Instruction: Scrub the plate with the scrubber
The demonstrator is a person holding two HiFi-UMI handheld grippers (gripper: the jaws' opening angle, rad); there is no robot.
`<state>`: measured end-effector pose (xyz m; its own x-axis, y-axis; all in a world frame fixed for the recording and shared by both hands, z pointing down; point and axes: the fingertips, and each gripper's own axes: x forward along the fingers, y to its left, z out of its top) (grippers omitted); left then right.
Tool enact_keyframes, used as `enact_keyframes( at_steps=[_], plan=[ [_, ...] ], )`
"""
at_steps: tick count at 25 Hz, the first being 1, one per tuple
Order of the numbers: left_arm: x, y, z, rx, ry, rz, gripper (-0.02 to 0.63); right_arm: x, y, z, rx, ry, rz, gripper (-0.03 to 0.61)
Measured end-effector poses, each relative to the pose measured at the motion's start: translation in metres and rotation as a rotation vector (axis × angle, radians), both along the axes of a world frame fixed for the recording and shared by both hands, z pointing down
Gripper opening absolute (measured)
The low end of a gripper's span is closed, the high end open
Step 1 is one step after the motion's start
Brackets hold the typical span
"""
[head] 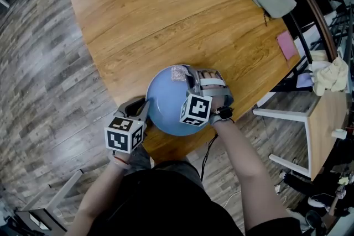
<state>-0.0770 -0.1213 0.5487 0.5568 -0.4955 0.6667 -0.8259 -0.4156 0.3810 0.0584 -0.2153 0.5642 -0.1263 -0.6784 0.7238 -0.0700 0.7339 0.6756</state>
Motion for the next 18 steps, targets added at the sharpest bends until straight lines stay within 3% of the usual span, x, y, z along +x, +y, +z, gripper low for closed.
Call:
enact_keyframes(
  at_steps=[4, 7, 18],
  plan=[
    [0.000, 0.000, 0.000, -0.001, 0.000, -0.002, 0.044, 0.016, 0.007, 0.001, -0.063, -0.109, 0.201, 0.055],
    [0.002, 0.001, 0.000, -0.003, 0.004, -0.003, 0.044, 0.021, 0.015, -0.001, -0.084, -0.146, 0.277, 0.055],
    [0.000, 0.000, 0.000, -0.002, 0.002, -0.007, 0.044, -0.004, 0.057, -0.003, -0.083, -0.144, 0.203, 0.052]
  ],
)
